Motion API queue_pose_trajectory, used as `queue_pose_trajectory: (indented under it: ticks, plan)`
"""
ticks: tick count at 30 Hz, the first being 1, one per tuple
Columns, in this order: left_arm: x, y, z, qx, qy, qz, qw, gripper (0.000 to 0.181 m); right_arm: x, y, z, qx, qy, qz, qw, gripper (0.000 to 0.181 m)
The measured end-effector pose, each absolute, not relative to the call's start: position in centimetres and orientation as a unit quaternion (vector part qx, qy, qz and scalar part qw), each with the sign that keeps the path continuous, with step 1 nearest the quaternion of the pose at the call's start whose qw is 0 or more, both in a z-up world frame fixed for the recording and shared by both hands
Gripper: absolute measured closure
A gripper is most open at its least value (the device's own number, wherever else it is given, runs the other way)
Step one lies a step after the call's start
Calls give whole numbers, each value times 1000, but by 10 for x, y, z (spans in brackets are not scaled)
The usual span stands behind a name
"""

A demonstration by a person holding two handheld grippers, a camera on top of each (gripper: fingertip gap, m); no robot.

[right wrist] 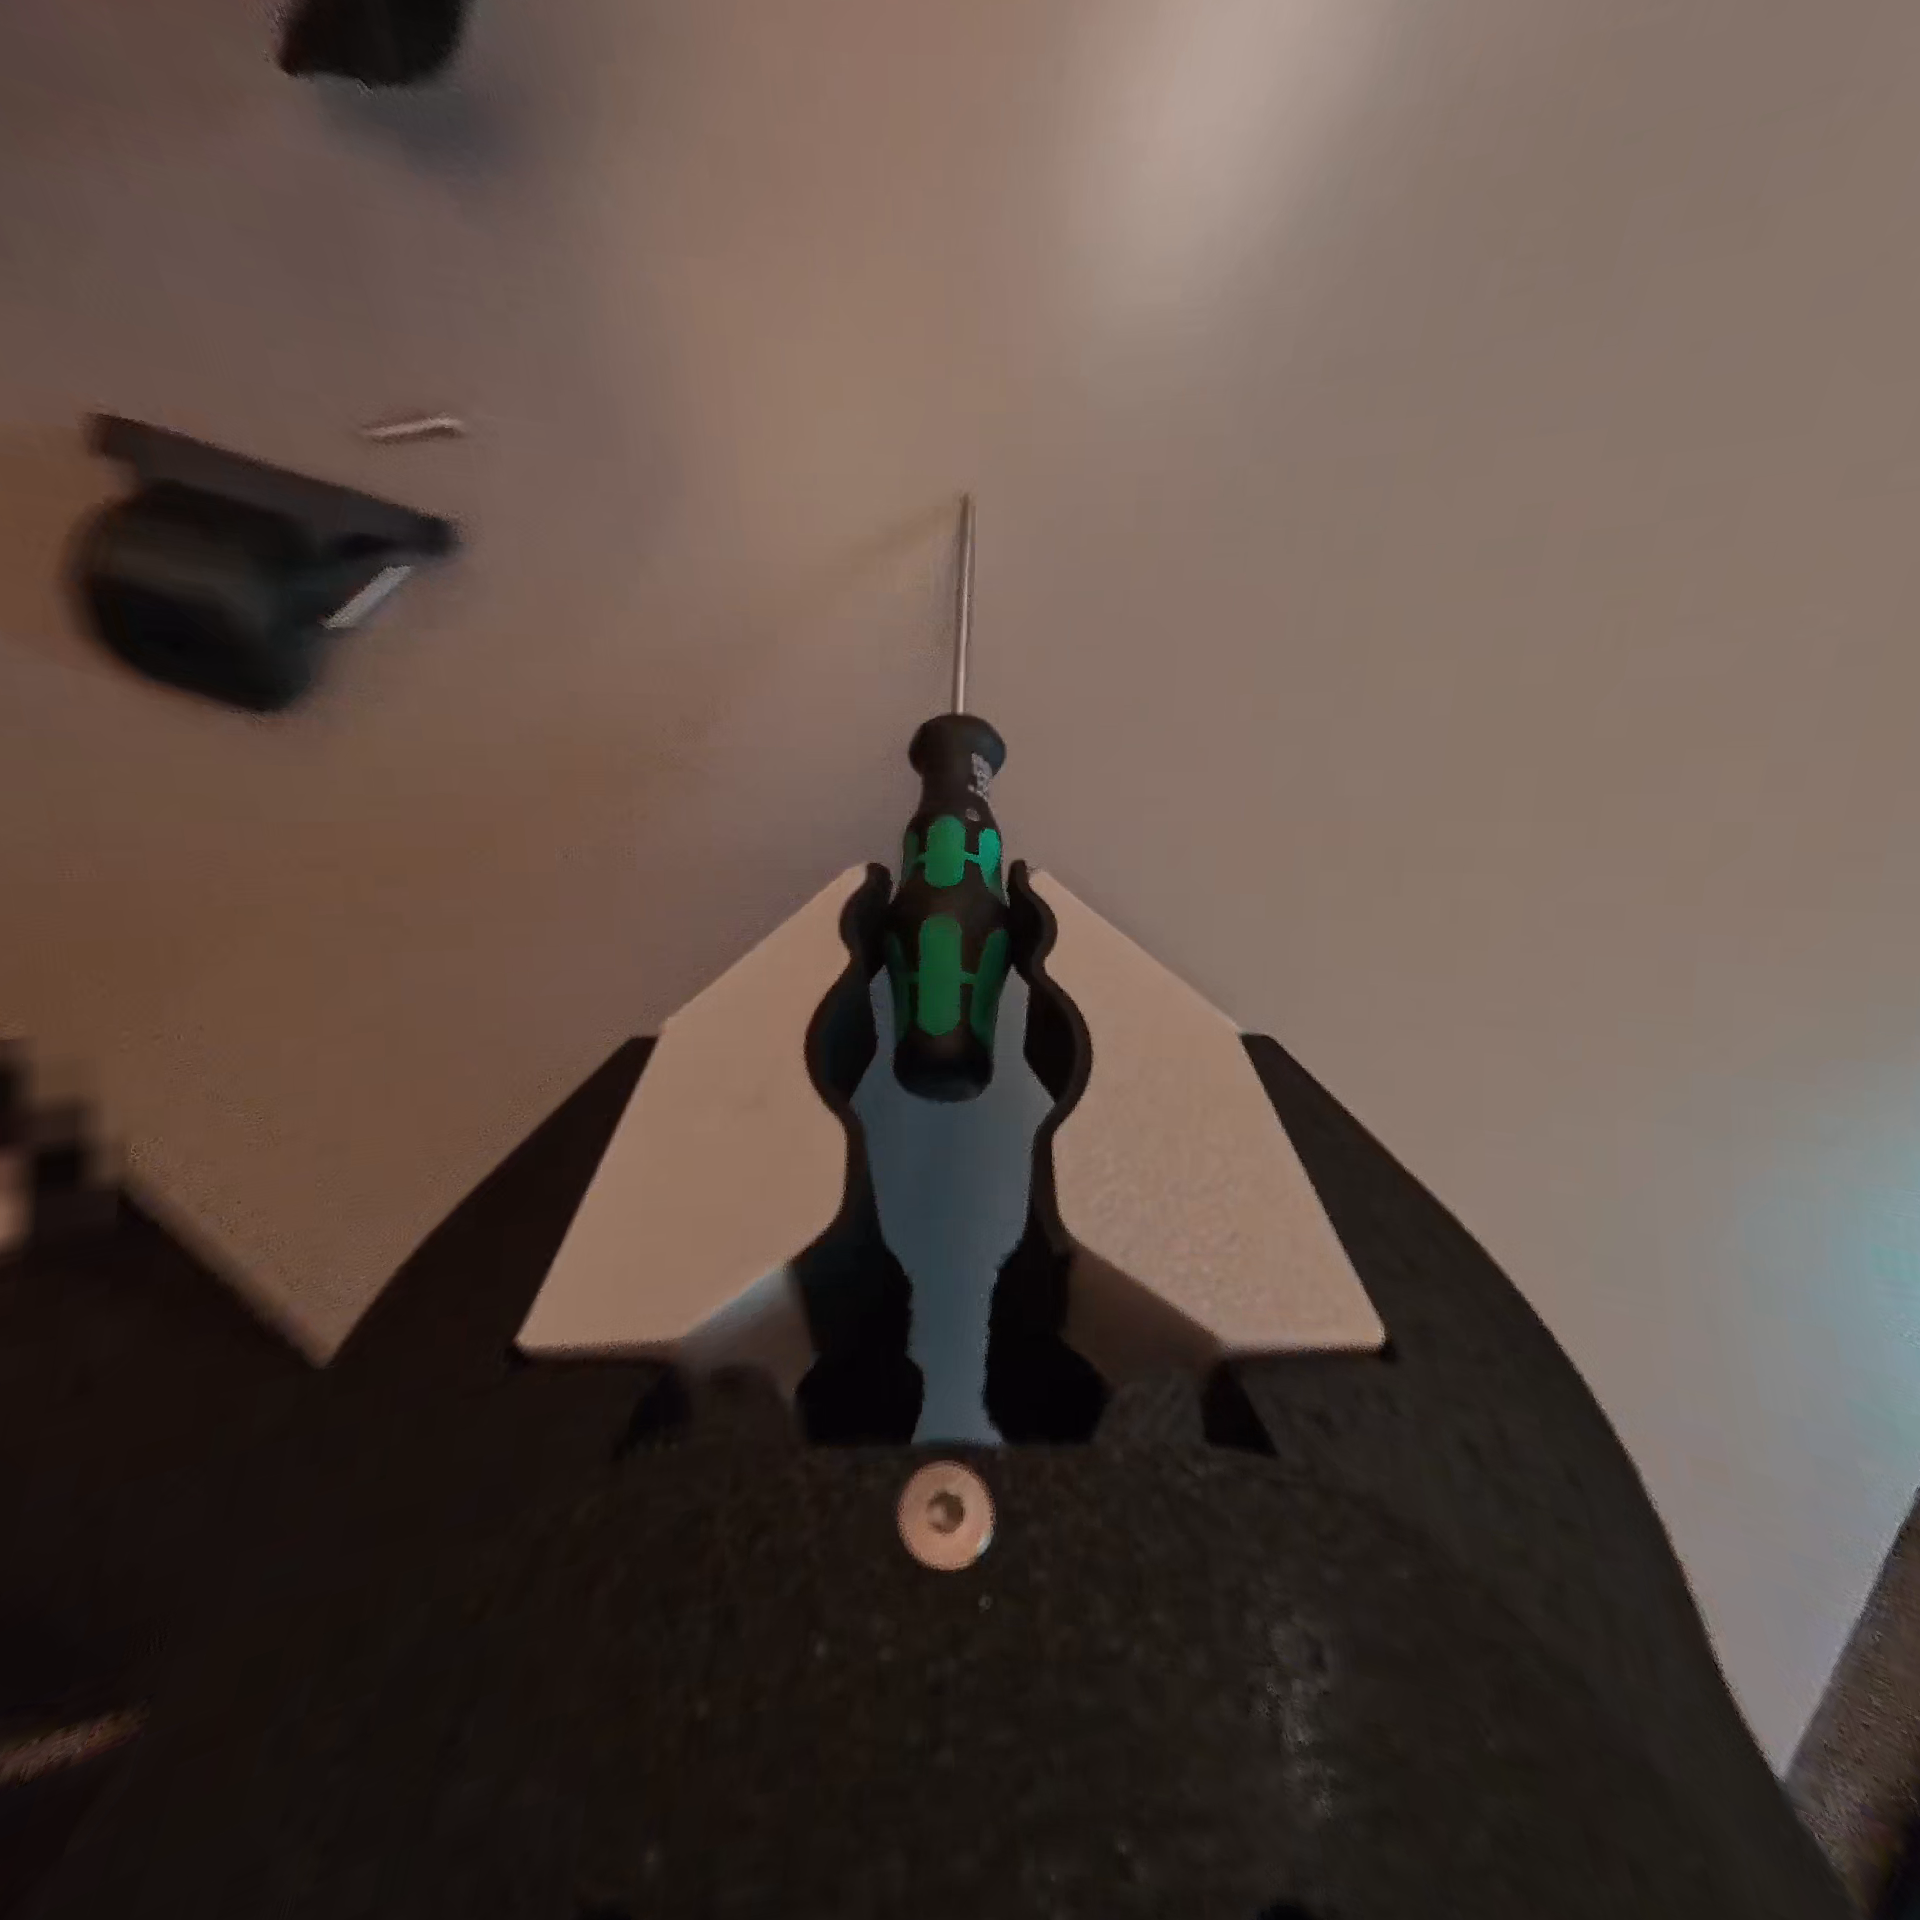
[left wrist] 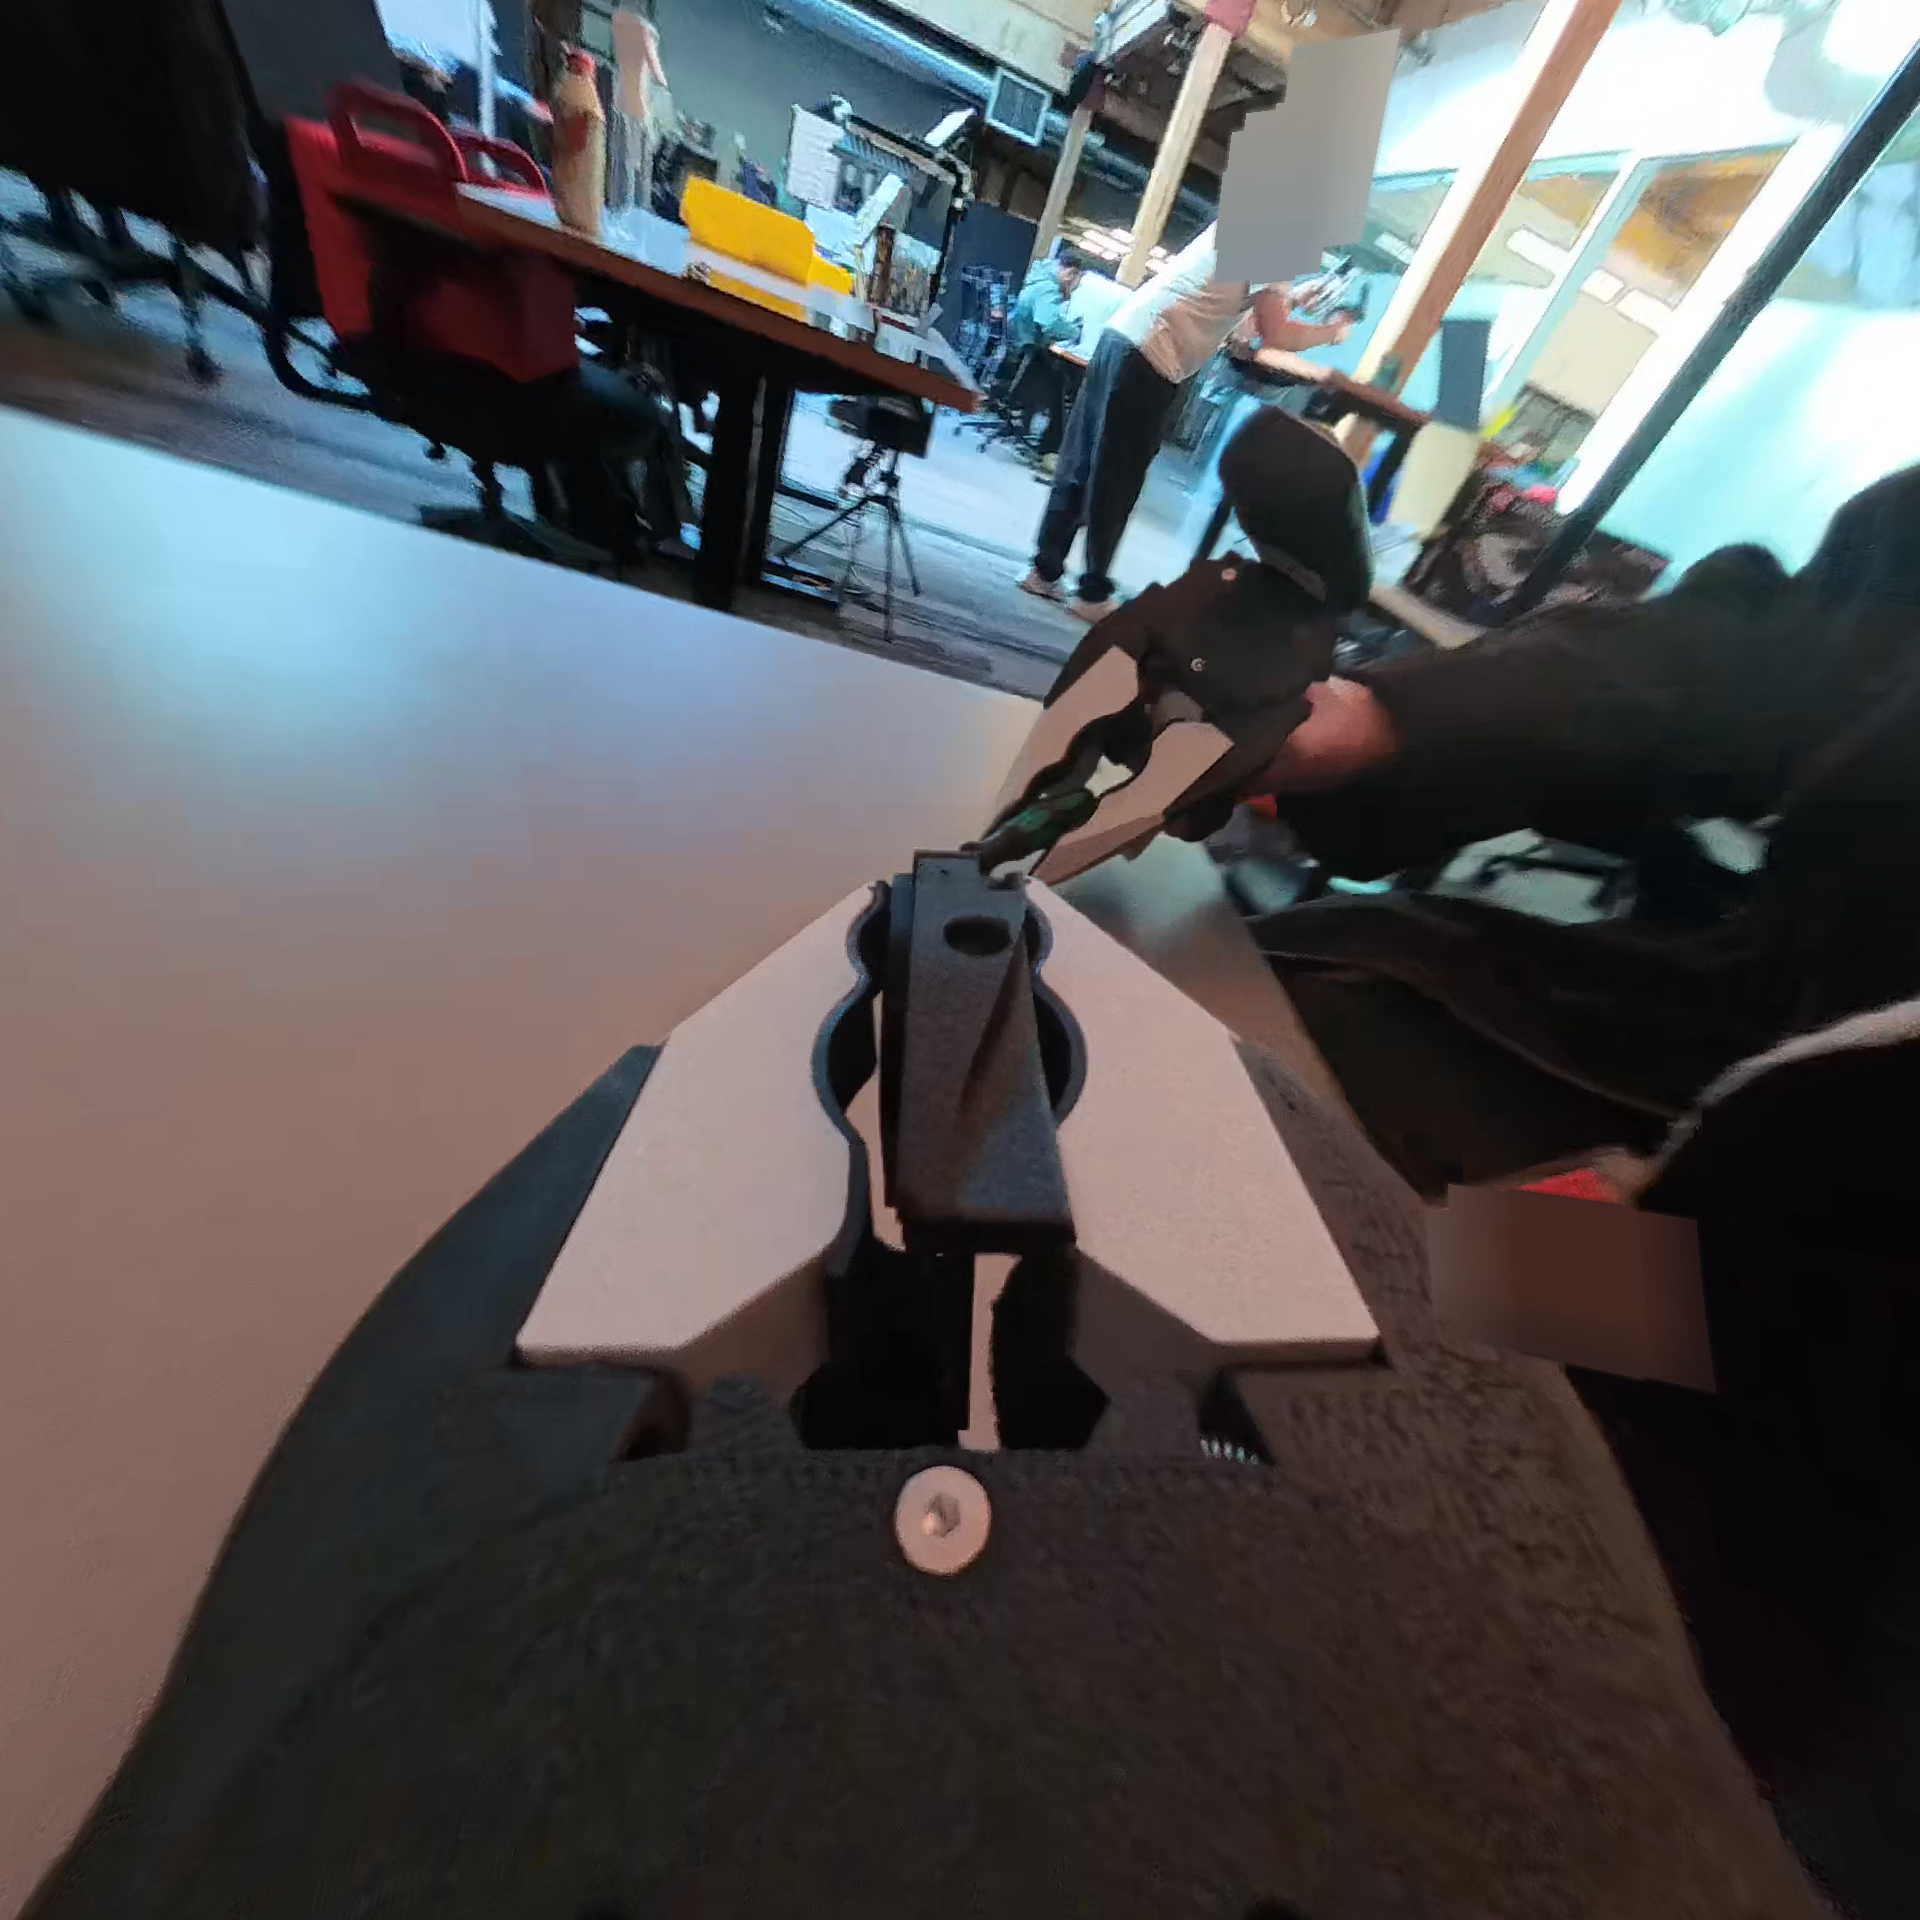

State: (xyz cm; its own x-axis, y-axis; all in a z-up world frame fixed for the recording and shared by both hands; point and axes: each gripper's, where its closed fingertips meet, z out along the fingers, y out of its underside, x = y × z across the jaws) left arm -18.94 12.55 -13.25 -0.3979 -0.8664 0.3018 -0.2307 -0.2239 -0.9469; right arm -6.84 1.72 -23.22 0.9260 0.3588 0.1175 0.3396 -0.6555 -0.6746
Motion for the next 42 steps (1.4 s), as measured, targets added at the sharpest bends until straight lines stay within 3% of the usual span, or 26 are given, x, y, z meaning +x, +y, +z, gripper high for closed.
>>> queue_pose_trajectory:
  ticks: [3,6,8,14,16,18,19,22,24,29,35,42]
  plan:
    - [-175,129,-133,-463,590,-580,319,159,-68,57,-247,-920,-186,38,343,159]
    - [-166,127,-136,-457,592,-581,321,159,-75,84,-245,-923,-143,120,338,158]
    - [-162,128,-135,-457,590,-581,325,159,-83,91,-236,-914,-138,160,346,124]
    - [-162,119,-108,-401,554,-661,309,160,-158,117,-163,-797,-288,225,481,113]
    - [-168,119,-99,-387,538,-682,310,160,-176,123,-161,-780,-313,268,472,114]
    - [-175,119,-98,-378,536,-689,308,159,-188,129,-153,-756,-343,287,479,149]
    - [-178,122,-97,-378,531,-690,314,155,-190,133,-151,-748,-362,278,482,160]
    - [-192,146,-105,-426,496,-686,317,117,-181,159,-154,-743,-433,178,479,160]
    - [-212,175,-123,-482,479,-654,333,111,-166,183,-151,-711,-483,72,506,160]
    - [-273,224,-128,-552,413,-602,403,111,-155,217,-184,-605,-637,-161,451,160]
    - [-296,196,-129,-579,443,-555,402,111,-170,215,-213,-548,-671,-193,461,159]
    - [-293,138,-129,-602,501,-512,351,111,-166,187,-218,-659,-608,-95,433,129]
